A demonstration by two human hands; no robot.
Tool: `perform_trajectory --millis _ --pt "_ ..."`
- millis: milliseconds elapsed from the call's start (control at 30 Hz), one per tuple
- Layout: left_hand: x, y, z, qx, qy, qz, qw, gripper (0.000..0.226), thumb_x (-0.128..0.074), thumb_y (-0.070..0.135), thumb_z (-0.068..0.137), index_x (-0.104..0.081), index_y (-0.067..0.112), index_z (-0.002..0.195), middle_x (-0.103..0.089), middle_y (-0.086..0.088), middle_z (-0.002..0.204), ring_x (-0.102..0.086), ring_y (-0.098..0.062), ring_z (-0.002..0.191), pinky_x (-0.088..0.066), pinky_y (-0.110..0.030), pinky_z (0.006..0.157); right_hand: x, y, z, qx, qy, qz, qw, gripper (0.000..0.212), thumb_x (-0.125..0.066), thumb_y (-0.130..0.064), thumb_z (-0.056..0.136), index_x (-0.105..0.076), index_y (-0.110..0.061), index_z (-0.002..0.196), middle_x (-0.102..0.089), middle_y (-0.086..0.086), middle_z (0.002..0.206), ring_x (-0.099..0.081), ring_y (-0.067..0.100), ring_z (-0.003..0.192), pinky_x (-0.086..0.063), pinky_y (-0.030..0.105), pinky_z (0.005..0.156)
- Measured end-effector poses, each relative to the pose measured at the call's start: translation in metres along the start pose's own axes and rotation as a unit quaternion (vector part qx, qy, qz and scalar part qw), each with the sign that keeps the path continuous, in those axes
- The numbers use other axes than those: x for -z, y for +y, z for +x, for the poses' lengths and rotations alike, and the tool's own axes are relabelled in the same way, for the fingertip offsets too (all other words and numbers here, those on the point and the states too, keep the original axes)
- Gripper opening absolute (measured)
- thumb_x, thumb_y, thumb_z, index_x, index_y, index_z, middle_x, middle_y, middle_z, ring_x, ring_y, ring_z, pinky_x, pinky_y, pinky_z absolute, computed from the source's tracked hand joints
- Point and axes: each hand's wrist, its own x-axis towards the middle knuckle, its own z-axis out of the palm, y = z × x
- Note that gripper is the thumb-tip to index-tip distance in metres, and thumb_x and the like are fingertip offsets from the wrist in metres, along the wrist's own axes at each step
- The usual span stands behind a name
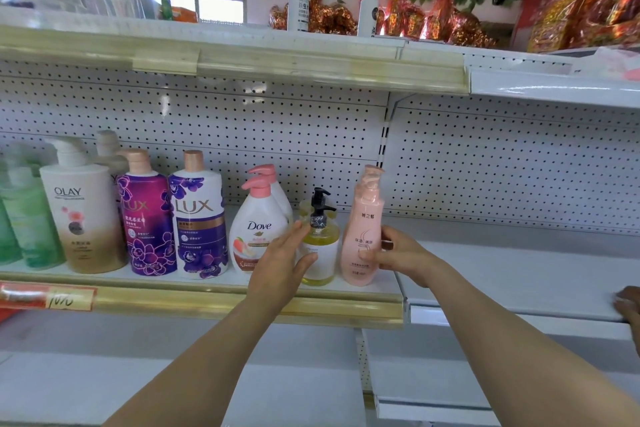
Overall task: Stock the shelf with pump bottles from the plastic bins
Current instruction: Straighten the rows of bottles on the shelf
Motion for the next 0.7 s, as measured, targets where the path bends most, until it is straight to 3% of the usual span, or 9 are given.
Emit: perform_trajectory --millis 400,567,700 --pt "0.000 -0.001 0.000 -0.001 -0.008 0.004 1.000 0.060 -0.060 0.035 0.096 -0.036 0.030 0.151 -0.033 0.006 0.159 -0.031 -0.014 0.145 -0.029 -0.031 0.114 0.003 -0.001 0.003 0.011 0.010 -0.068 0.998 0.061 -0.083 -0.024 0.078 -0.054 -0.021 0.132 -0.066 -0.002 0.121 -0.062 0.018 0.113 -0.056 0.044 0.094" --pt "-0.001 -0.002 0.001 -0.001 -0.017 0.011 1.000 0.062 -0.059 0.037 0.096 -0.034 0.031 0.152 -0.031 0.009 0.159 -0.029 -0.013 0.146 -0.029 -0.034 0.116 0.012 -0.008 0.004 0.003 -0.016 -0.143 0.990 0.050 -0.081 -0.029 0.080 -0.057 -0.026 0.123 -0.068 -0.008 0.114 -0.066 0.015 0.105 -0.060 0.036 0.083" --pt "0.000 -0.001 0.001 -0.001 -0.014 0.012 1.000 0.062 -0.059 0.037 0.096 -0.034 0.030 0.152 -0.032 0.006 0.159 -0.031 -0.015 0.146 -0.030 -0.035 0.116 0.012 -0.015 0.003 0.025 0.020 -0.192 0.981 0.062 -0.085 -0.026 0.076 -0.043 -0.030 0.122 -0.064 -0.006 0.104 -0.064 0.011 0.093 -0.057 0.026 0.061"
